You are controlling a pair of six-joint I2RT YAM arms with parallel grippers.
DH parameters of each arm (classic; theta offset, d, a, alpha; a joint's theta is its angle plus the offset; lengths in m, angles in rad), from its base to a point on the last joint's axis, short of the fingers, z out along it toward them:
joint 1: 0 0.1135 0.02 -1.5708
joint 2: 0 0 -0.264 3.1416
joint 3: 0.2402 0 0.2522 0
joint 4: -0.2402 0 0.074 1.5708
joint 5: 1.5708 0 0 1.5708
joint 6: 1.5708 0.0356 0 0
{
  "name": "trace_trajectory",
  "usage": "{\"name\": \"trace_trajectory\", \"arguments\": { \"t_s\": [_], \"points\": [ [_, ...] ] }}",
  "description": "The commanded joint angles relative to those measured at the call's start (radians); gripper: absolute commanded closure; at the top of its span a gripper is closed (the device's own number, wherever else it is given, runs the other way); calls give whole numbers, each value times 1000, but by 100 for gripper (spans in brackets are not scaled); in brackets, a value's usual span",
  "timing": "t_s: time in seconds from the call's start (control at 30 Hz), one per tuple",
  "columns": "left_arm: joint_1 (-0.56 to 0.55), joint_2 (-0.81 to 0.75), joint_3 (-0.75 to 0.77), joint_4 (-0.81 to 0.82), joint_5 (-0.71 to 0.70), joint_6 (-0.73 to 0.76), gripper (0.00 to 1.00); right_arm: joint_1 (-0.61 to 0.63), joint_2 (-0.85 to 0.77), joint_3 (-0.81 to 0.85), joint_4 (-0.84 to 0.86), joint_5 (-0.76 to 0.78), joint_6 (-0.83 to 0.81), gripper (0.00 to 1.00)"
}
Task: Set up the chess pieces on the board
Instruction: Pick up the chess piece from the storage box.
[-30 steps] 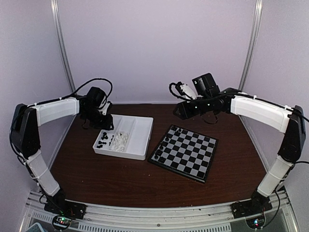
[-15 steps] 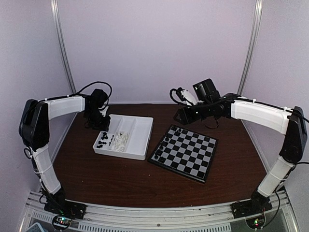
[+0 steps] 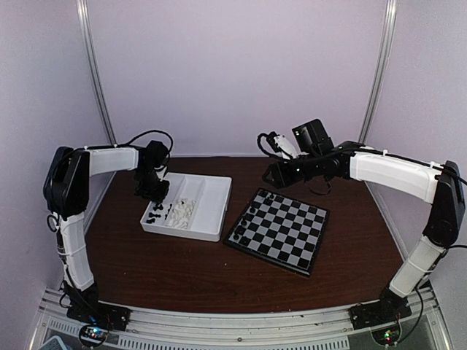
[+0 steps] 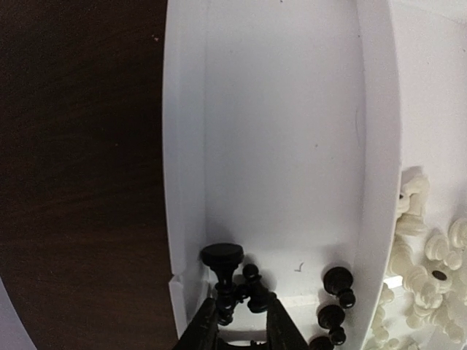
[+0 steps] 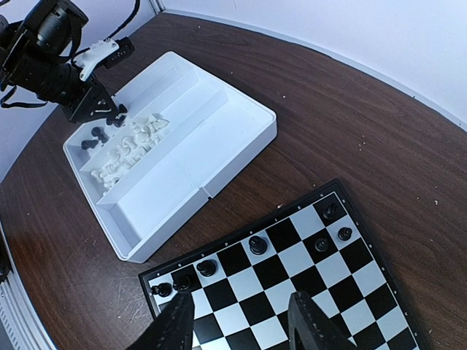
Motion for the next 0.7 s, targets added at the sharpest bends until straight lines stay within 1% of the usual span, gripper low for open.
{"name": "trace_trajectory", "arguments": {
  "t_s": [0.0, 0.43, 0.57, 0.67],
  "points": [
    [7, 45, 54, -8, -43, 14, 76, 3, -16, 2, 24, -6, 4, 53],
    [7, 165, 132, -71, -102, -28, 77, 3, -14, 10, 23, -8, -1, 53],
    [7, 191, 142, -71, -103, -25, 81, 3, -14, 11, 22, -8, -1, 53],
    [7, 193, 145, -71, -99, -21, 87, 2, -11, 12, 23, -12, 2, 53]
  ]
}}
